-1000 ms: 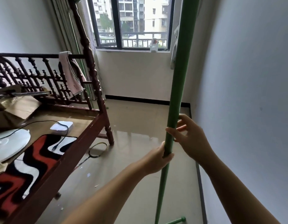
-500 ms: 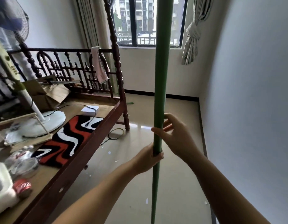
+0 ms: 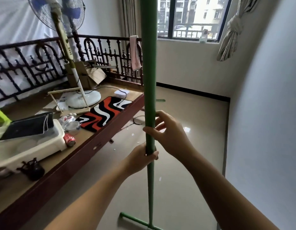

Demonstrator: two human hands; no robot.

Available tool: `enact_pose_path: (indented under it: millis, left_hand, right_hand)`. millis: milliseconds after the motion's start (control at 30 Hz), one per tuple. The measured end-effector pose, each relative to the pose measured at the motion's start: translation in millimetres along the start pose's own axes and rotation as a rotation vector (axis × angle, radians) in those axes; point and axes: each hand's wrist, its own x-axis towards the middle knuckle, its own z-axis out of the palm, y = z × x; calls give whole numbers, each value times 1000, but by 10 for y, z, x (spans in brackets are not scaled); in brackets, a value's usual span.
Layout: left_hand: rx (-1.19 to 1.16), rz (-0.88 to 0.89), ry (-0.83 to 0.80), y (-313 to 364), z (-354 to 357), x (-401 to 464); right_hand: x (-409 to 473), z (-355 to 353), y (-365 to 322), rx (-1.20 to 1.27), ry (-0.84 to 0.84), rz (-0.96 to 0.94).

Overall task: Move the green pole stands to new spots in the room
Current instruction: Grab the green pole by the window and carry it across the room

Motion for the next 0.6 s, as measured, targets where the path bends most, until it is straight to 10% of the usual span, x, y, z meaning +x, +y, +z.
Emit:
enact_pose_path:
  millis: [600]
  left_hand:
    - [-35,-138,112,-306,-841,-2235]
  right_hand:
    - [-1108,1234,-1442,165,-253,-72]
